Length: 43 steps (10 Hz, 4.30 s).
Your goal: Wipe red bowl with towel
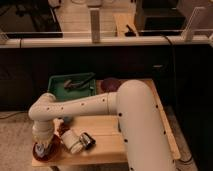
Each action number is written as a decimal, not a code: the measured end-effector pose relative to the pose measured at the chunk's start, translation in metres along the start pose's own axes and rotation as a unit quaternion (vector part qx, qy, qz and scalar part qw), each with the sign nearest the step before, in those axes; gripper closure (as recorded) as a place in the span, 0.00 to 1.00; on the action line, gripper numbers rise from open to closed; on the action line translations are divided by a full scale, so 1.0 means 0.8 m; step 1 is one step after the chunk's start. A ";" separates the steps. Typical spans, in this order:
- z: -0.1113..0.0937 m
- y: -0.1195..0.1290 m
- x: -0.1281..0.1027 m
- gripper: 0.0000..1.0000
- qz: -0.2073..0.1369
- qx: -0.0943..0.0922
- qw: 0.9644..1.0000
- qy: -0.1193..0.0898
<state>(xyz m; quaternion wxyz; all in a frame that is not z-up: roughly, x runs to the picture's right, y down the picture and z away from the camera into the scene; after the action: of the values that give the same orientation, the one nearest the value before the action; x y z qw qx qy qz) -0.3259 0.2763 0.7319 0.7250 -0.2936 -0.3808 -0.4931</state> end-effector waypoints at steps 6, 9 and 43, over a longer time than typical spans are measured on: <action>0.006 0.015 -0.023 1.00 0.003 -0.006 1.000 -0.020; -0.004 0.041 -0.013 1.00 0.009 -0.019 1.000 -0.005; -0.005 0.045 0.007 1.00 -0.041 -0.027 0.996 0.068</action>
<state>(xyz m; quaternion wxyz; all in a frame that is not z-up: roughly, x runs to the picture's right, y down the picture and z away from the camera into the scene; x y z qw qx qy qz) -0.2896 0.2823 0.7326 0.7200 -0.2629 -0.3292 -0.5515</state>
